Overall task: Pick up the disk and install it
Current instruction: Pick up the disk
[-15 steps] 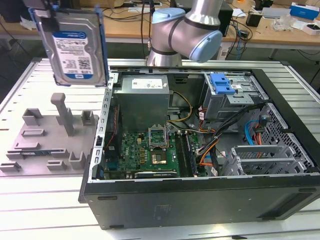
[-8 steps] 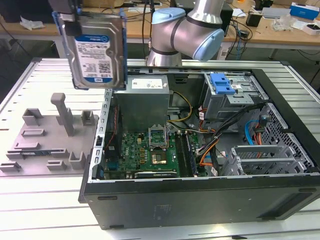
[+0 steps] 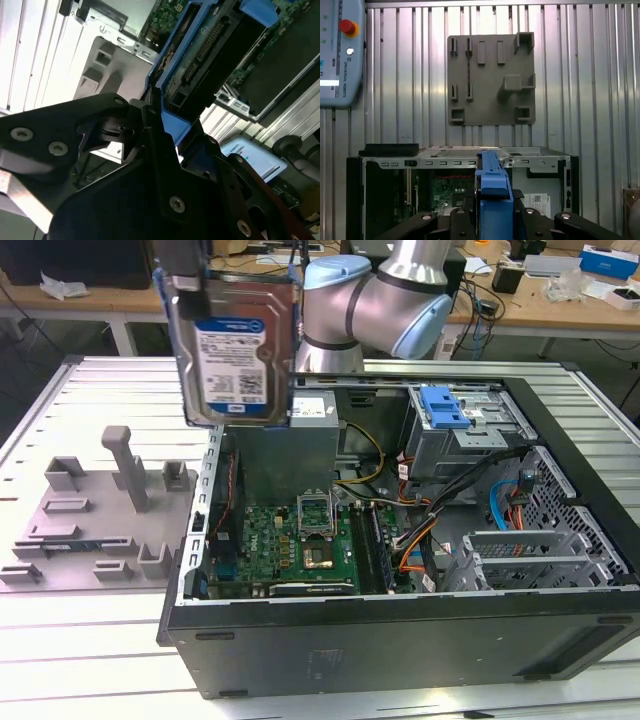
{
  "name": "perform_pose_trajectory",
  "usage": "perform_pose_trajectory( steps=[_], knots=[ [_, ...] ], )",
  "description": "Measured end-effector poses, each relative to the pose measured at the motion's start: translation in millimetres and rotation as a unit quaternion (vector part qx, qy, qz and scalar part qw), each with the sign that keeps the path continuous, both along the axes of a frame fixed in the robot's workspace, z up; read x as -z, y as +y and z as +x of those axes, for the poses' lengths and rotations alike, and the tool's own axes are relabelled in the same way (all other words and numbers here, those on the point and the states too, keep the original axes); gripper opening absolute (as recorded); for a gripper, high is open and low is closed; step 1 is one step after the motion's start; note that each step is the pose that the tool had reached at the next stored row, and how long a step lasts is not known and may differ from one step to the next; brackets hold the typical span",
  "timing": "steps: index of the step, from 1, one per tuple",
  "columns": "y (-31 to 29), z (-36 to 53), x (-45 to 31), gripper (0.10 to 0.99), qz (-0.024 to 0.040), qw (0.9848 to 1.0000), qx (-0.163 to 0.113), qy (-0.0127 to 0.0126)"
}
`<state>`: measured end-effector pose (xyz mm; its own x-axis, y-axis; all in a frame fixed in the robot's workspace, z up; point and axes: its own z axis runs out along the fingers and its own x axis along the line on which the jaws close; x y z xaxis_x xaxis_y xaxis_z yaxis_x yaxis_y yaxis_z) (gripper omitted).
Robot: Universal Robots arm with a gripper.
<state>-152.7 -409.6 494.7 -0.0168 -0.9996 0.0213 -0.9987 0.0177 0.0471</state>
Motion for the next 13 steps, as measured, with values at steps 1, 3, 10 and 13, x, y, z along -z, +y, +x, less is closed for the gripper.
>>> perform_pose_trajectory(
  steps=[1,3,10,13],
  knots=[
    [-1.5,4.6,0.0,0.365,0.0000,1.0000,0.000,0.0000],
    [-5.2,16.1,0.0,0.365,0.0000,1.0000,0.000,0.0000],
    [-17.7,60.1,0.0,0.365,0.0000,1.0000,0.000,0.0002],
    [-23.6,80.9,0.0,0.365,0.0000,1.0000,0.000,0.0002]
  ],
)
